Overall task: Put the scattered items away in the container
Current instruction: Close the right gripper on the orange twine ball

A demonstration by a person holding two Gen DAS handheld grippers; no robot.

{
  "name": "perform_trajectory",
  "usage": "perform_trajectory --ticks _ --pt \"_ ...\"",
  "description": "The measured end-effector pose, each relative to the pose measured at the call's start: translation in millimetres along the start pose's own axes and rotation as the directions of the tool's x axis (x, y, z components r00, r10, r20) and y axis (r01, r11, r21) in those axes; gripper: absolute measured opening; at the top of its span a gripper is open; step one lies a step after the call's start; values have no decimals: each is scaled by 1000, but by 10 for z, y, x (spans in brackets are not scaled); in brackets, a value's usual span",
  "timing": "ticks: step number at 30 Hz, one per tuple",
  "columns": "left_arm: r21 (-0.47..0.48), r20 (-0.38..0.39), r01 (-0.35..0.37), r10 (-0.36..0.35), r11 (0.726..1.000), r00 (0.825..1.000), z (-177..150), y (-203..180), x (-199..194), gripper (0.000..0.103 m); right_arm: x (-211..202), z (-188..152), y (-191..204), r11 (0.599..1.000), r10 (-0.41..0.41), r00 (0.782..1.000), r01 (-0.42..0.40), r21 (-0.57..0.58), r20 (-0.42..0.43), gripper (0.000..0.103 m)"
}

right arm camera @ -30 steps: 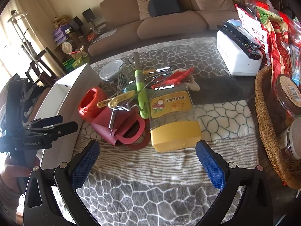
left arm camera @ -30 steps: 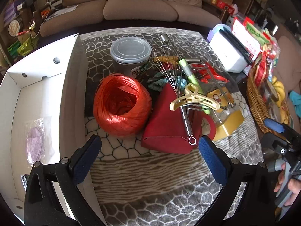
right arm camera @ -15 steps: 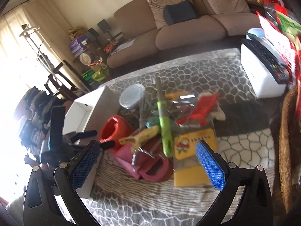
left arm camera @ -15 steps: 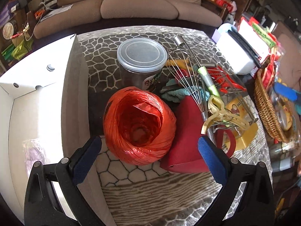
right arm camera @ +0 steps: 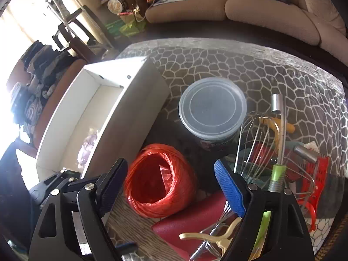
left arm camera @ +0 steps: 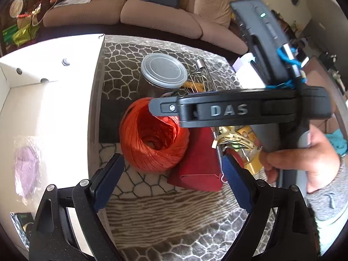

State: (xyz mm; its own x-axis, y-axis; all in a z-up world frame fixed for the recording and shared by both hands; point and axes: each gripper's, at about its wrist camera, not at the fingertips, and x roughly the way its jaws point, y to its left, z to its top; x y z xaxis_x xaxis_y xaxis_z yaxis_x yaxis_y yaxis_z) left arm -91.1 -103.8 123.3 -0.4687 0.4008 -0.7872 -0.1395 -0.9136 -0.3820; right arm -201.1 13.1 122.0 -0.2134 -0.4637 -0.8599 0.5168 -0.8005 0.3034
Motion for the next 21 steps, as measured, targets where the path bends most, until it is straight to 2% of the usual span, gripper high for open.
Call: perform_trajectory --ticks 2,4,6,7,8,10,12,15,19,21 --pt "-9 -2 20 -20 1000 1000 -12 5 0 90 150 -29 -9 1000 -21 999 20 -8 -30 75" --pt "-15 -4 20 -20 1000 1000 -5 2 17 89 271 -71 -26 1000 -25 998 24 -17 -60 66" --pt "-12 2 16 -16 1000 1000 -16 -28 19 89 388 -108 -18 998 -59 994 56 -40 -90 62" --pt "-11 3 16 -16 1000 1000 -27 -56 20 90 422 -109 -8 994 -97 991 91 -68 -92 51" --pt "-11 4 17 -17 1000 1000 -35 -71 17 90 444 -121 15 987 -134 987 125 -98 -91 46" --pt "-10 7 23 -23 1000 1000 -32 -92 14 91 457 -137 27 975 -186 978 171 -144 -97 25" --pt "-17 5 15 -15 1000 1000 -21 -78 14 91 408 -157 17 963 -230 970 214 -164 -83 22" --pt "-47 9 13 -13 999 1000 21 -35 -7 91 230 -185 5 954 -253 968 248 -170 -9 21" --pt "-72 26 1 1 997 1000 102 4 -49 92 -75 -202 -34 978 -171 983 177 -108 61 21" --pt "-89 39 -12 15 996 999 147 4 -94 92 -209 -201 12 979 -163 982 172 -108 90 21"
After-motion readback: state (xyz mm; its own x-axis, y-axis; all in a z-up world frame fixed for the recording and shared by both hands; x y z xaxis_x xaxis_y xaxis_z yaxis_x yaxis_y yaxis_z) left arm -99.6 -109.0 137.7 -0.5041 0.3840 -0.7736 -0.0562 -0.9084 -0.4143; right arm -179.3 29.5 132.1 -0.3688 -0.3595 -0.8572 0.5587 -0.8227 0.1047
